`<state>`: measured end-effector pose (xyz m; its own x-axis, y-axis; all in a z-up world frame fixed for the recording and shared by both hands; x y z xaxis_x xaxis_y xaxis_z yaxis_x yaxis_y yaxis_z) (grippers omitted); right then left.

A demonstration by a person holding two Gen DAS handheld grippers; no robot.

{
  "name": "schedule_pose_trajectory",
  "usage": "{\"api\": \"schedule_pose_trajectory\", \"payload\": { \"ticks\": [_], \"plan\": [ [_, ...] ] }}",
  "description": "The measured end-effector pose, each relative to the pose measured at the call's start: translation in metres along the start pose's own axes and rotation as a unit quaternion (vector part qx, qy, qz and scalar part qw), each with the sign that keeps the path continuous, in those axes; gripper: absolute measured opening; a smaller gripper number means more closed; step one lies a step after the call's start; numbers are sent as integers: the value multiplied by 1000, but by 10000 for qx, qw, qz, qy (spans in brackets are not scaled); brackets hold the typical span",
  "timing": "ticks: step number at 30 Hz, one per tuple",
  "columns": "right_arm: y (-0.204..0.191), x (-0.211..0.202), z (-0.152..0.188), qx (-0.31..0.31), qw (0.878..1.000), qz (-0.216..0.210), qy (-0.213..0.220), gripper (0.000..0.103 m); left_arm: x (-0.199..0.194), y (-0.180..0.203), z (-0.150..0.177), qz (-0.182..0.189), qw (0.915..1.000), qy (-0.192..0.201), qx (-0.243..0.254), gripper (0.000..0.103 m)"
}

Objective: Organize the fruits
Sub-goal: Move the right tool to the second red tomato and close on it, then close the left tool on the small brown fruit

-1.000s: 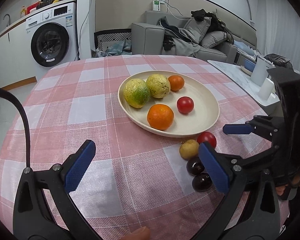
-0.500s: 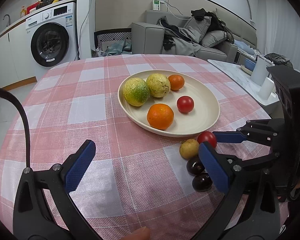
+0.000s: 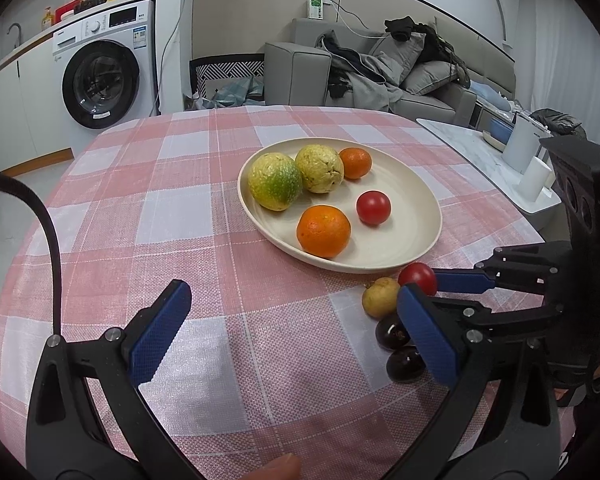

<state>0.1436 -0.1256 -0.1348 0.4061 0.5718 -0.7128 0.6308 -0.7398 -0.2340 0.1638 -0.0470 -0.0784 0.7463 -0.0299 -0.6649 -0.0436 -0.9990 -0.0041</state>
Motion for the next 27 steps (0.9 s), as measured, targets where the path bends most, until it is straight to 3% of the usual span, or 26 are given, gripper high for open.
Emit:
{"api": "schedule_pose_trajectory", "payload": {
  "ticks": [13,17,24,27],
  "plan": [
    [9,-19,1,128,9997,-137,138,27,3,6,1,-81,9998,-60,148,102],
    [12,-28,-2,147,9995,-102,251,27,9,18,5,50,9993,-317,211,102],
    [21,-36,-3,218,9992,-29,322,27,17,31,5,465,9964,-701,-106,101],
    [23,-39,-5,221,9991,-11,366,27,24,36,8,395,9956,-849,-40,92]
  ]
}}
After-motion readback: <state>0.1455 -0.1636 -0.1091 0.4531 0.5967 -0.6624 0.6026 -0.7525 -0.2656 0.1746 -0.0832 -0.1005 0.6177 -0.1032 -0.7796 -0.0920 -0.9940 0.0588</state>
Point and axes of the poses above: each gripper's, at about its wrist camera, not at the fingertips, and x roughly the way its jaws point, y to its right, z to its underside, the point moved 7 cm from there along x, roughly the way its jaws point, and after that the axes turned 9 degrees about -z, right-handed, at the moved point
